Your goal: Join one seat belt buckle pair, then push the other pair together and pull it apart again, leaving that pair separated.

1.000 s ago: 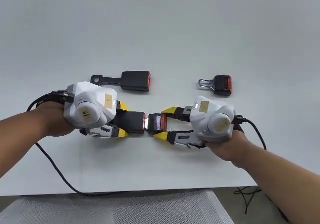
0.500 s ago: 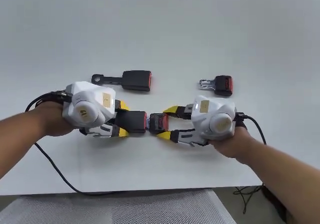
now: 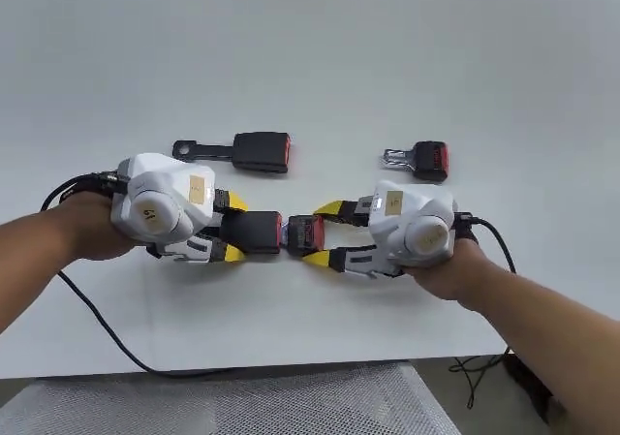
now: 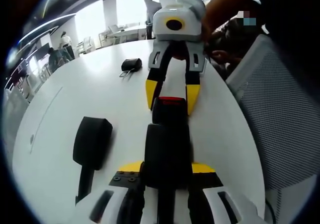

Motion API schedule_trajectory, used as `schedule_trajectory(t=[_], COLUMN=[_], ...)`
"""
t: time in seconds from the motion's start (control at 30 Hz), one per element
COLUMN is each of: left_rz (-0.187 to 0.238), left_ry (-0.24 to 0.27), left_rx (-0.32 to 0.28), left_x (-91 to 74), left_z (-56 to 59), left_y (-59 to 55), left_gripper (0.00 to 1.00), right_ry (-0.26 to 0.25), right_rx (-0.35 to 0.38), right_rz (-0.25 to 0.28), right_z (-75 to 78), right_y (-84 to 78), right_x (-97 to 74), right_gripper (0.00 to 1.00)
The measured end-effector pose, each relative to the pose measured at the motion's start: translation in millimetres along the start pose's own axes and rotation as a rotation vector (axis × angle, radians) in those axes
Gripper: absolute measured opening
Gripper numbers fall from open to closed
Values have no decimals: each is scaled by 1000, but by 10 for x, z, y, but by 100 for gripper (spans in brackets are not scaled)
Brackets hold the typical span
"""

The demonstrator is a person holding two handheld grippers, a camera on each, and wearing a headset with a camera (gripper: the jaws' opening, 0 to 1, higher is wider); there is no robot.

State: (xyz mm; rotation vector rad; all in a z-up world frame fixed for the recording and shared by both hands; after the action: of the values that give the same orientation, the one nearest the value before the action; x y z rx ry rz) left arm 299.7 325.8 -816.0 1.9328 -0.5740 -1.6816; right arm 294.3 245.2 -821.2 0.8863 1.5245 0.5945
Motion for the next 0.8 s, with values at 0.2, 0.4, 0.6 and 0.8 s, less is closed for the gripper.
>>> schedule_trajectory(t=[0.2, 0.4, 0.6, 0.8], left_rz=[11, 21, 34, 48], left_ry=[-1, -10, -12, -17], left_rx=[-3, -4, -10, -16], left_x=[0, 2, -1, -4], left_z=[4, 3, 6, 9], left_y=[4, -9, -4, -1], left_gripper=[34, 33, 33, 33], right_ry=[-3, -4, -4, -4], right_rx=[-8, -11, -6, -11], right_rz=[0, -1, 7, 10], right_z=[-4, -7, -4, -7], right_y=[-1, -4, -3, -1], right_x=[-5, -5, -4, -7], right_gripper=[33, 33, 33, 33])
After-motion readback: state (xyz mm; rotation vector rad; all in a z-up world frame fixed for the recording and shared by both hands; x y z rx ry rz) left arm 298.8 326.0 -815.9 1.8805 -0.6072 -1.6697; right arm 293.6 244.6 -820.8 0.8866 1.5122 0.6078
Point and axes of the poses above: the centre of the closed fingertips' face, and the gripper's own axes: x roughly forward along the fingers, z roughly to its right, y roughly out of its top, the point moved 1 cm from there along -x, roughly backward along the fingers, and after that the axes turned 9 degrees about y, right-handed, at the moved point
